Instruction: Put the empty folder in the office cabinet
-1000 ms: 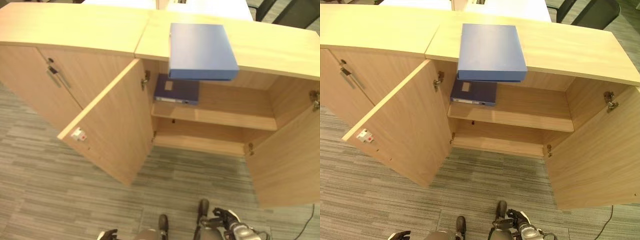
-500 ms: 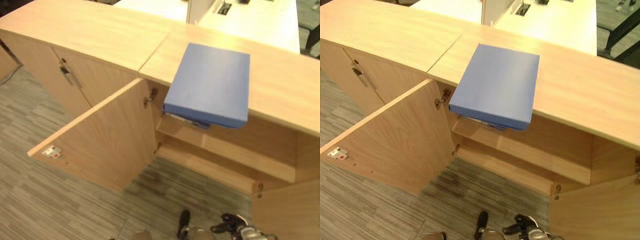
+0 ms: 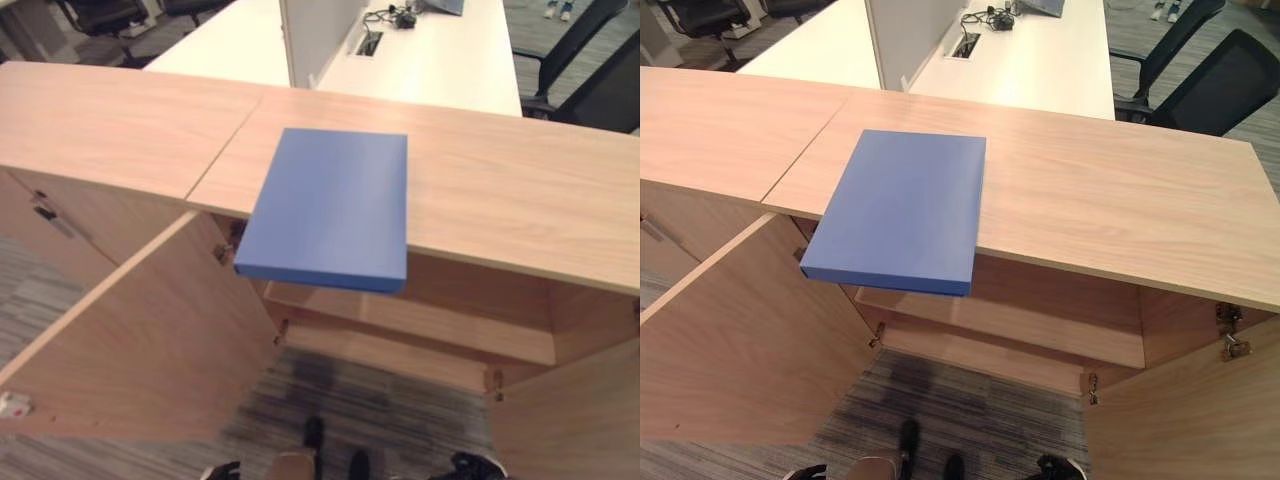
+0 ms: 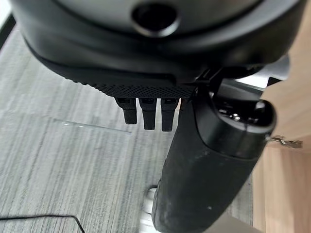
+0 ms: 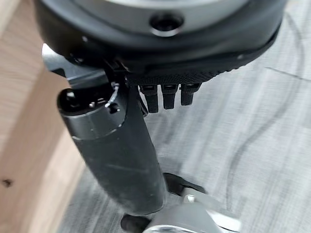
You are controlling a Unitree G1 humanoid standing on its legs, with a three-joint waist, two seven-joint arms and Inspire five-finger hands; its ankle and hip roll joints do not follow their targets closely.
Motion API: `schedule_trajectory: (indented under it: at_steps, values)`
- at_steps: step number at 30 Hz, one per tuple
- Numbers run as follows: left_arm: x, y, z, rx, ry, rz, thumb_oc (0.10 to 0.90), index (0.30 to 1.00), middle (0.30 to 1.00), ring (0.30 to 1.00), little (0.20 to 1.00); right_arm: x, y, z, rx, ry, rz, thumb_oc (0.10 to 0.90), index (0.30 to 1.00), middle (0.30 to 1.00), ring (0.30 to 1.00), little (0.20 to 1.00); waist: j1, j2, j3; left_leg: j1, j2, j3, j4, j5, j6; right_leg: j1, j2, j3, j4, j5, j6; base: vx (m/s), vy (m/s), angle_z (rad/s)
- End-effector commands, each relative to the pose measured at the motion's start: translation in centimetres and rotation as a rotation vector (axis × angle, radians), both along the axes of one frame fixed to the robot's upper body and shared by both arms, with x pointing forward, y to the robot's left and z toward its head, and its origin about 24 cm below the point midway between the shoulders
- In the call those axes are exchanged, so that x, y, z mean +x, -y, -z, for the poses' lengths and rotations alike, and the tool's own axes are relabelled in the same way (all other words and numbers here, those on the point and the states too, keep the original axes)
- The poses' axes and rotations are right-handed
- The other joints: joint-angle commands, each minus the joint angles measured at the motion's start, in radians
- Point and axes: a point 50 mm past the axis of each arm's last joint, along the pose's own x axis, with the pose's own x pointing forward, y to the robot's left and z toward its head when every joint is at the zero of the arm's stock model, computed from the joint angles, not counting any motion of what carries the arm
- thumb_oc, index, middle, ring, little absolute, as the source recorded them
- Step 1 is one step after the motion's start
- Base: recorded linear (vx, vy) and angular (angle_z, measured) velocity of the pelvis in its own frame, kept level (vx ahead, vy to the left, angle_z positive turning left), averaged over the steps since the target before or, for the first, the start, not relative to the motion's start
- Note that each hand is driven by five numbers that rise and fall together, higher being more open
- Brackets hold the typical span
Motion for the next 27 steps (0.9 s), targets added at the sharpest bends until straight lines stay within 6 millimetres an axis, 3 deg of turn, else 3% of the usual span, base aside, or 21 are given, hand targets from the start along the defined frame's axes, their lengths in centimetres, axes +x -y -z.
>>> schedule_trajectory:
  at_steps: [1, 4, 7, 10, 11, 12, 14, 15, 16, 17, 18, 19, 20, 21, 23, 26, 27]
  values:
    - [-0.7, 0.1, 0.1, 0.002, -0.033, 0.080, 0.800, 0.900, 0.900, 0.900, 0.900, -1.7, 1.1, 0.0, -0.032, -0.038, -0.007, 0.800, 0.900, 0.900, 0.900, 0.900, 0.012, 0.010, -0.066, 0.082, -0.018, -0.004, -0.092, -0.011, 0.048, -0.082, -0.071, 0.030, 0.042, -0.025, 0.141, 0.10, 0.034, 0.01]
    - [1.0, 1.0, -0.1, -0.072, 0.050, 0.059, 0.800, 0.900, 0.900, 0.900, 0.900, -2.1, 1.0, 0.2, -0.026, -0.051, -0.009, 0.800, 0.900, 0.900, 0.900, 0.900, 0.006, 0.014, -0.076, 0.105, -0.017, -0.002, -0.114, -0.011, 0.047, -0.065, -0.071, 0.033, 0.029, -0.026, 0.146, 0.07, 0.026, -0.05]
    - [4.2, 2.1, -1.2, -0.185, 0.241, -0.010, 0.800, 0.900, 0.900, 0.900, 0.900, -2.3, 1.2, 0.1, -0.028, -0.050, -0.003, 0.800, 0.900, 0.900, 0.900, 0.900, 0.000, 0.020, -0.080, 0.118, -0.017, -0.003, -0.115, -0.017, 0.046, -0.051, -0.074, 0.031, 0.022, -0.026, 0.150, 0.03, 0.028, 0.02]
    - [8.0, 1.7, -5.3, -0.331, 0.575, -0.074, 0.800, 0.900, 0.900, 0.900, 0.900, -2.2, 1.9, -0.2, -0.037, -0.030, 0.003, 0.800, 0.900, 0.900, 0.900, 0.900, 0.000, 0.028, -0.083, 0.123, -0.019, -0.009, -0.115, -0.021, 0.046, -0.044, -0.077, 0.024, 0.017, -0.025, 0.156, 0.01, 0.021, 0.03]
    - [8.3, 1.1, -6.9, -0.374, 0.664, -0.087, 0.800, 0.900, 0.900, 0.900, 0.900, -2.3, 2.3, -0.3, -0.041, -0.024, 0.004, 0.800, 0.900, 0.900, 0.900, 0.900, 0.002, 0.031, -0.085, 0.124, -0.019, -0.010, -0.115, -0.023, 0.046, -0.041, -0.078, 0.022, 0.013, -0.024, 0.159, 0.00, 0.000, 0.00]
    - [8.3, 1.0, -6.9, -0.373, 0.663, -0.087, 0.800, 0.900, 0.900, 0.900, 0.900, -2.3, 2.3, -0.3, -0.041, -0.025, 0.004, 0.800, 0.900, 0.900, 0.900, 0.900, 0.002, 0.030, -0.085, 0.124, -0.019, -0.010, -0.115, -0.023, 0.046, -0.040, -0.078, 0.022, 0.013, -0.024, 0.159, 0.01, 0.041, 0.03]
    - [9.8, -1.1, -13.8, -0.448, 0.934, -0.019, 0.800, 0.900, 0.900, 0.900, 0.900, -3.0, 3.5, -0.6, -0.056, -0.054, 0.030, 0.800, 0.900, 0.900, 0.900, 0.900, 0.011, 0.048, -0.091, 0.132, -0.019, -0.013, -0.115, -0.027, 0.044, -0.030, -0.080, 0.017, -0.004, -0.015, 0.166, 0.01, 0.049, 0.00]
    - [10.1, -1.4, -15.7, -0.436, 1.006, 0.002, 0.800, 0.900, 0.900, 0.900, 0.900, -3.5, 3.5, -0.5, -0.055, -0.066, 0.049, 0.800, 0.900, 0.900, 0.900, 0.900, 0.015, 0.049, -0.095, 0.129, -0.021, -0.017, -0.115, -0.025, 0.044, -0.033, -0.080, 0.013, -0.004, -0.013, 0.167, 0.00, 0.020, -0.09]
    - [10.1, -1.5, -15.7, -0.435, 1.005, 0.001, 0.800, 0.900, 0.900, 0.900, 0.900, -3.5, 3.5, -0.5, -0.055, -0.066, 0.048, 0.800, 0.900, 0.900, 0.900, 0.900, 0.015, 0.049, -0.096, 0.130, -0.021, -0.017, -0.115, -0.025, 0.044, -0.033, -0.080, 0.013, -0.004, -0.013, 0.167, -0.02, 0.007, -0.06]
    - [10.5, -1.7, -17.3, -0.408, 1.071, 0.013, 0.800, 0.900, 0.900, 0.900, 0.900, -4.0, 3.4, -0.4, -0.050, -0.079, 0.070, 0.800, 0.900, 0.900, 0.900, 0.900, 0.022, 0.048, -0.095, 0.130, -0.022, -0.021, -0.115, -0.027, 0.044, -0.033, -0.080, 0.010, -0.004, -0.014, 0.168, 0.00, 0.000, 0.00]
    - [10.6, -2.1, -20.3, -0.369, 1.207, 0.020, 0.800, 0.900, 0.900, 0.900, 0.900, -4.7, 3.1, -0.1, -0.043, -0.098, 0.100, 0.800, 0.900, 0.900, 0.900, 0.900, 0.034, 0.045, -0.094, 0.131, -0.024, -0.029, -0.115, -0.028, 0.044, -0.033, -0.079, 0.007, -0.004, -0.013, 0.168, -0.03, -0.001, 0.14]
    - [10.6, -2.1, -20.3, -0.369, 1.207, 0.020, 0.800, 0.900, 0.900, 0.900, 0.900, -4.7, 3.1, -0.1, -0.043, -0.098, 0.100, 0.800, 0.900, 0.900, 0.900, 0.900, 0.033, 0.045, -0.094, 0.131, -0.024, -0.029, -0.115, -0.028, 0.044, -0.033, -0.079, 0.007, -0.004, -0.013, 0.168, -0.02, 0.002, 0.12]
    - [10.7, -2.5, -23.0, -0.285, 1.324, 0.066, 0.800, 0.900, 0.900, 0.900, 0.900, -5.1, 2.7, 0.1, -0.029, -0.107, 0.109, 0.800, 0.900, 0.900, 0.900, 0.900, 0.042, 0.042, -0.094, 0.133, -0.025, -0.032, -0.115, -0.030, 0.044, -0.029, -0.079, 0.005, -0.004, -0.015, 0.169, 0.00, 0.002, 0.08]
    - [10.6, -2.5, -23.0, -0.283, 1.323, 0.065, 0.800, 0.900, 0.900, 0.900, 0.900, -5.1, 2.6, 0.1, -0.029, -0.108, 0.109, 0.800, 0.900, 0.900, 0.900, 0.900, 0.042, 0.041, -0.093, 0.134, -0.025, -0.031, -0.115, -0.030, 0.044, -0.029, -0.079, 0.005, -0.004, -0.015, 0.169, 0.01, 0.000, 0.04]
    - [11.0, -3.0, -26.9, -0.164, 1.507, 0.126, 0.800, 0.900, 0.900, 0.900, 0.900, -5.9, 1.6, 0.5, 0.002, -0.130, 0.101, 0.800, 0.900, 0.900, 0.900, 0.900, 0.050, 0.035, -0.095, 0.139, -0.025, -0.036, -0.115, -0.034, 0.040, -0.020, -0.080, 0.002, -0.004, -0.019, 0.169, 0.01, -0.004, 0.06]
    - [11.0, -2.8, -30.1, -0.079, 1.673, 0.160, 0.800, 0.900, 0.900, 0.900, 0.900, -5.9, 0.8, 0.7, 0.022, -0.134, 0.090, 0.800, 0.900, 0.900, 0.900, 0.900, 0.053, 0.028, -0.095, 0.143, -0.026, -0.040, -0.115, -0.037, 0.037, -0.014, -0.081, 0.001, -0.004, -0.022, 0.168, 0.01, -0.001, 0.07]
    - [11.0, -2.8, -30.1, -0.078, 1.673, 0.160, 0.800, 0.900, 0.900, 0.900, 0.900, -5.9, 0.8, 0.7, 0.022, -0.134, 0.089, 0.800, 0.900, 0.900, 0.900, 0.900, 0.052, 0.028, -0.094, 0.144, -0.026, -0.041, -0.115, -0.037, 0.037, -0.013, -0.081, 0.000, -0.004, -0.023, 0.168, 0.00, 0.001, 0.05]
